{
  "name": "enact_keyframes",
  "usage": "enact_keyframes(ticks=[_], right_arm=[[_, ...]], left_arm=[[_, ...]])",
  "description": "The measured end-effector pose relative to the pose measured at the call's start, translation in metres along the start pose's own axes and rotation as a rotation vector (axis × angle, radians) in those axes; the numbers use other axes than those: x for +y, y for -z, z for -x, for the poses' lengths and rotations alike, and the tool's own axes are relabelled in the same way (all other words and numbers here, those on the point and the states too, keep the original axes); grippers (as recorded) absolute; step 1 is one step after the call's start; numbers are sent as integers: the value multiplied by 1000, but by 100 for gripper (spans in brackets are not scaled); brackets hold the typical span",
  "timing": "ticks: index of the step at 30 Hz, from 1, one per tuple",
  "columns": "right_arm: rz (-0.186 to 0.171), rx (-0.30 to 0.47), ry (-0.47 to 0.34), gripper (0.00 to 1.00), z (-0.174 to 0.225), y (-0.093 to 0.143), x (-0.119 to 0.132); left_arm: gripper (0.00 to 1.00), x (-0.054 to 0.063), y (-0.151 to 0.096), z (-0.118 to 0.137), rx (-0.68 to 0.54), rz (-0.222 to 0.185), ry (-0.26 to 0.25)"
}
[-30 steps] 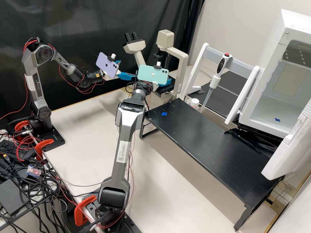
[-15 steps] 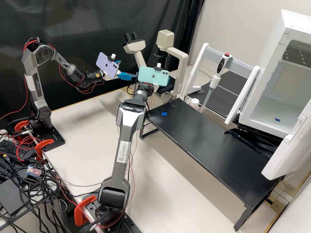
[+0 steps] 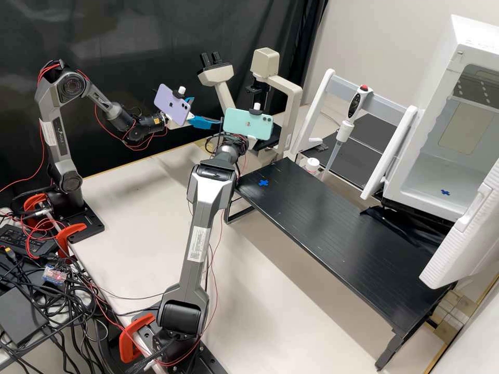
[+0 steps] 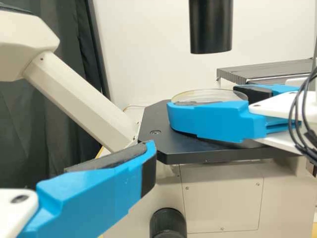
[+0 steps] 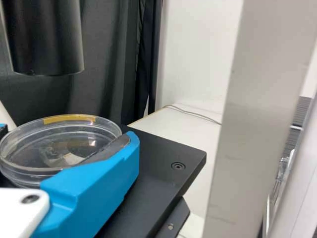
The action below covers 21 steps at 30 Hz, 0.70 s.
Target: Move the petri dish to the bench
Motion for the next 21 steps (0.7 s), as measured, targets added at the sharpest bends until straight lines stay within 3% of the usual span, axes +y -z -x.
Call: enact_keyframes(ticks=[4, 5, 6, 7, 14, 21], right_arm=[[-8, -4, -2, 0, 7, -3, 0], [3, -6, -12, 0, 9, -4, 1], [-11, -10, -14, 0, 12, -6, 0], [0, -10, -28, 0, 15, -6, 2], [-19, -8, -103, 0, 38, -16, 3], [-23, 80, -151, 0, 84, -18, 3]], left_arm=[[100, 0, 0, 0, 0, 0, 0], [100, 0, 0, 0, 0, 0, 0], [100, 0, 0, 0, 0, 0, 0], [100, 0, 0, 0, 0, 0, 0], [100, 0, 0, 0, 0, 0, 0], [100, 0, 0, 0, 0, 0, 0]])
